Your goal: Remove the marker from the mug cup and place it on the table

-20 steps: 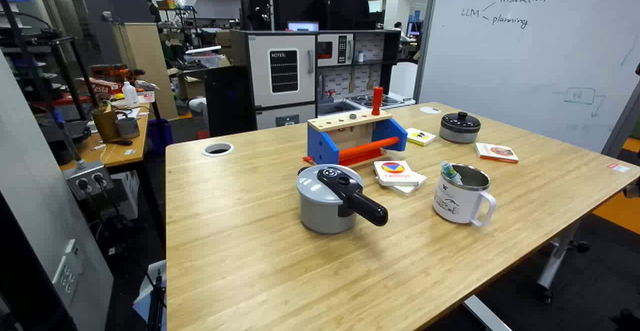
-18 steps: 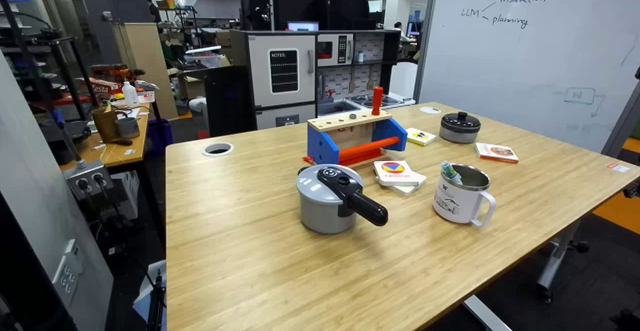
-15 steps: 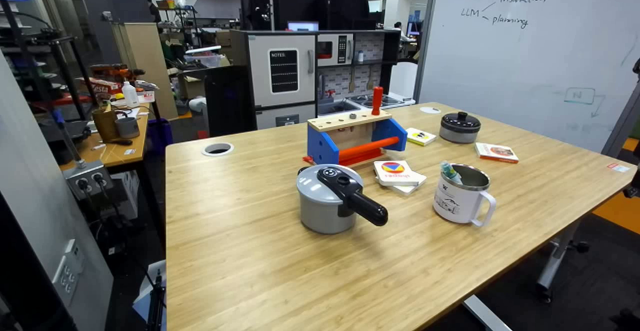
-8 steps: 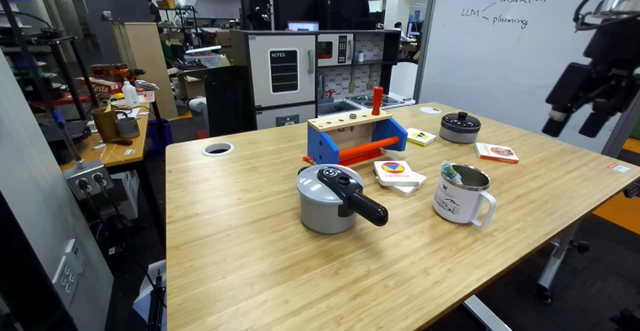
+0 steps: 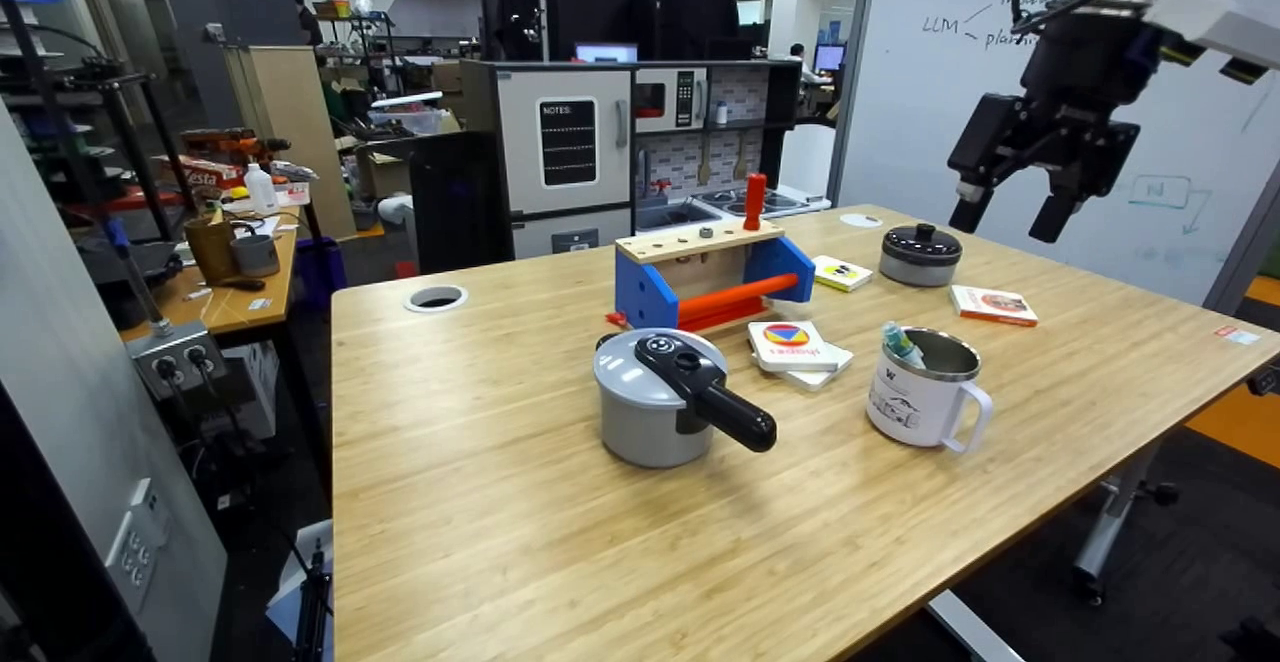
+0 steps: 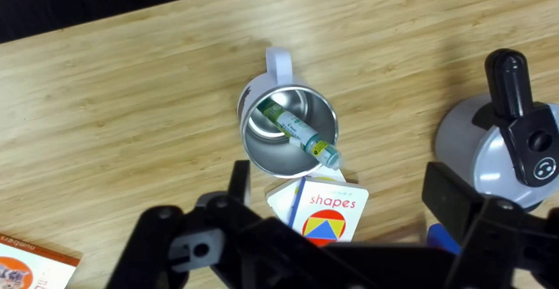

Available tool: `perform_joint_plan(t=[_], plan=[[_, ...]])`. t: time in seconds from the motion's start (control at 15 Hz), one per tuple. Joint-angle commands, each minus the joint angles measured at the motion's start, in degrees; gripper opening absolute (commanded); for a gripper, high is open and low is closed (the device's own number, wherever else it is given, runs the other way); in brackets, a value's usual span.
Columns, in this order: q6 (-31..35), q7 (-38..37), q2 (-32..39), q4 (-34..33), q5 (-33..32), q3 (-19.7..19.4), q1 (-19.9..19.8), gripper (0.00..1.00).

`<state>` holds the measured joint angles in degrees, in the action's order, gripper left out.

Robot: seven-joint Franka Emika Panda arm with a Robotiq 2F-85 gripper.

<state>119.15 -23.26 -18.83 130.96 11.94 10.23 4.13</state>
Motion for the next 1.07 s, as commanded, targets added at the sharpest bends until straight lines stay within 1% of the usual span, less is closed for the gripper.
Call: perform_joint_plan(t=[0.0, 0.2, 0.73, 0.93, 1.0], plan=[[-1.9, -0.4, 3.9, -5.3, 0.6, -1.0, 0.0, 1.0], [-2.4, -0.3, 5.2, -7.1, 0.7, -1.6, 0.1, 1.0], [-4.5, 0.5, 6.6, -7.9, 1.1, -2.2, 0.3, 1.0], [-7.8, 3.3, 9.8, -9.9, 3.7, -3.0, 0.7, 1.0], [-9.2, 3.4, 11.2, -10.9, 3.5, -2.9, 0.6, 1.0]])
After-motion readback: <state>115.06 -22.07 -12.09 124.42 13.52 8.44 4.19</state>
